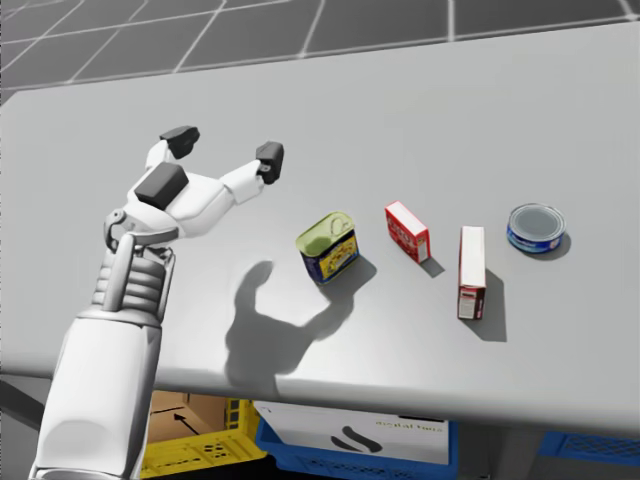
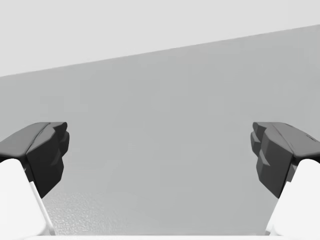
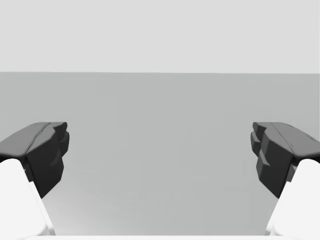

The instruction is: Grasp the can of spam and hold it up.

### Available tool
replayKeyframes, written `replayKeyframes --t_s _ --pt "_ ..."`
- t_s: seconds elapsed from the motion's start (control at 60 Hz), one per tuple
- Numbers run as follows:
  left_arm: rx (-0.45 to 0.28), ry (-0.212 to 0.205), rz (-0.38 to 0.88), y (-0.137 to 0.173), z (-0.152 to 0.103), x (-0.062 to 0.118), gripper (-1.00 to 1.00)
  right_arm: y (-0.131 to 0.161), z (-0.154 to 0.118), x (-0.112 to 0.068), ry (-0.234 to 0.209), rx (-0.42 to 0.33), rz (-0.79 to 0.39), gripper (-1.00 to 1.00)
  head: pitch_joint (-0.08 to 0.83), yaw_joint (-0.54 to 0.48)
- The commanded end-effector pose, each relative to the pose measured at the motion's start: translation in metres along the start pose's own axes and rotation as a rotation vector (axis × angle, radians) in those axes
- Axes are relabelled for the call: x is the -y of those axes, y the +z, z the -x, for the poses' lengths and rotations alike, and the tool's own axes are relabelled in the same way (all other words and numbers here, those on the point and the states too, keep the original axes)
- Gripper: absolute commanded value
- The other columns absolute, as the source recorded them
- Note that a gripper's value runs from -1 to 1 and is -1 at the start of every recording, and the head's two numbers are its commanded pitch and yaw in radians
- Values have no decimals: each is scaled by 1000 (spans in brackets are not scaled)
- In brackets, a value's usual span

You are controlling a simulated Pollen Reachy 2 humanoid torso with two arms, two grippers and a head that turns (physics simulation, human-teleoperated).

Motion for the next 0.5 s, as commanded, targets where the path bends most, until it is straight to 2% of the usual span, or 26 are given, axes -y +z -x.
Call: replayKeyframes --t_s 0.017,0.067,0.117,0.2,0.217,0.333,0.5 --pt "-65 -53 162 14 4 -5 -1000 0 0 1 -5 -2 3 -1000 685 283" --pt "-104 -27 222 19 11 -10 -1000 0 1 1 -6 -3 5 -1000 683 283" --pt "-110 -17 250 23 16 -14 -1000 0 1 1 -5 -4 6 -1000 683 282" --pt "-149 42 288 32 26 -17 -1000 0 2 1 -4 -8 5 -1000 684 282" --pt "-155 40 286 33 27 -17 -1000 -1 2 1 -4 -8 5 -1000 684 283" --pt "-198 50 292 42 43 -13 -1000 -1 2 1 -6 -9 6 -1000 687 287" --pt "-264 126 361 50 66 -1 -1000 -2 2 1 -9 -9 4 -1000 687 293"
